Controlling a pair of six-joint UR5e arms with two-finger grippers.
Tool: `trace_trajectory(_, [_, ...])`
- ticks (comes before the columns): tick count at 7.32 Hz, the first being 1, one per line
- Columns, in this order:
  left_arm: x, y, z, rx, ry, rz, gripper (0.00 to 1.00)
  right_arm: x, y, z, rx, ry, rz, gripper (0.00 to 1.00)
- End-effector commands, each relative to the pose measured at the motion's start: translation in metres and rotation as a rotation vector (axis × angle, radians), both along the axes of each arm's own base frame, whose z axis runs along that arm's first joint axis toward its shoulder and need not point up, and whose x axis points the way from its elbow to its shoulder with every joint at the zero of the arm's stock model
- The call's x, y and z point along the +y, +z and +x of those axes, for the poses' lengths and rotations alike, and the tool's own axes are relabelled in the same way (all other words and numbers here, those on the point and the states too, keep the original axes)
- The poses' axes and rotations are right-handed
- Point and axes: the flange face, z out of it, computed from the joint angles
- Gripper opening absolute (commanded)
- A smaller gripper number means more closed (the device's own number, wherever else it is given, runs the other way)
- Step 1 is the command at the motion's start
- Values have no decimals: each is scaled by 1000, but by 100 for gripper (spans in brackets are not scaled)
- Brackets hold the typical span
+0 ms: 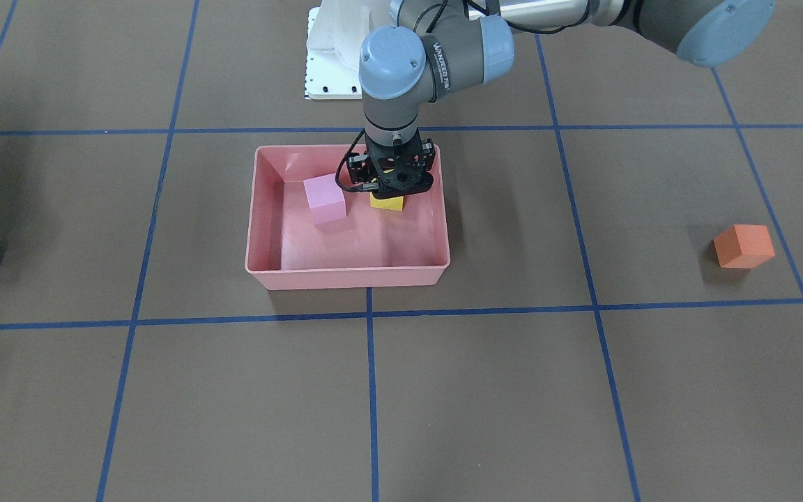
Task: Place blocks into pink bin with both arms
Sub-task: 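Release yellow cube with left gripper while right gripper grasps purple cube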
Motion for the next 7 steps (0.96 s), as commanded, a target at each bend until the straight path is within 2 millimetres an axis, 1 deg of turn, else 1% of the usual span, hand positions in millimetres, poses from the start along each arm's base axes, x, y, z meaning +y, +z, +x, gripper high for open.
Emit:
trace_trajectory(1, [-2,-4,-4,7,-2,6,84,0,-2,-3,-11,-7,0,0])
trace_trajectory(2, [-7,-14,-18,30,-18,19,96,1,-10,-5,-46,-18,-8,0])
trace_trajectory(3, [-10,-31,-46,78,-37,45,99,-1,-23,-9,-95,-29,-16,0])
trace_trajectory(4, [-12,-33,-93,126,-68,70,99,-12,-50,-14,-118,39,-41,0])
trace_trajectory(5, [-4,-14,-139,151,-78,91,99,-34,-105,-27,-154,177,-112,0])
trace_trajectory(6, [0,14,-185,146,-74,139,99,-33,-171,-69,-200,244,-179,0])
trace_trajectory(7, [-4,49,-220,130,-34,153,99,-37,-238,-108,-243,311,-249,0])
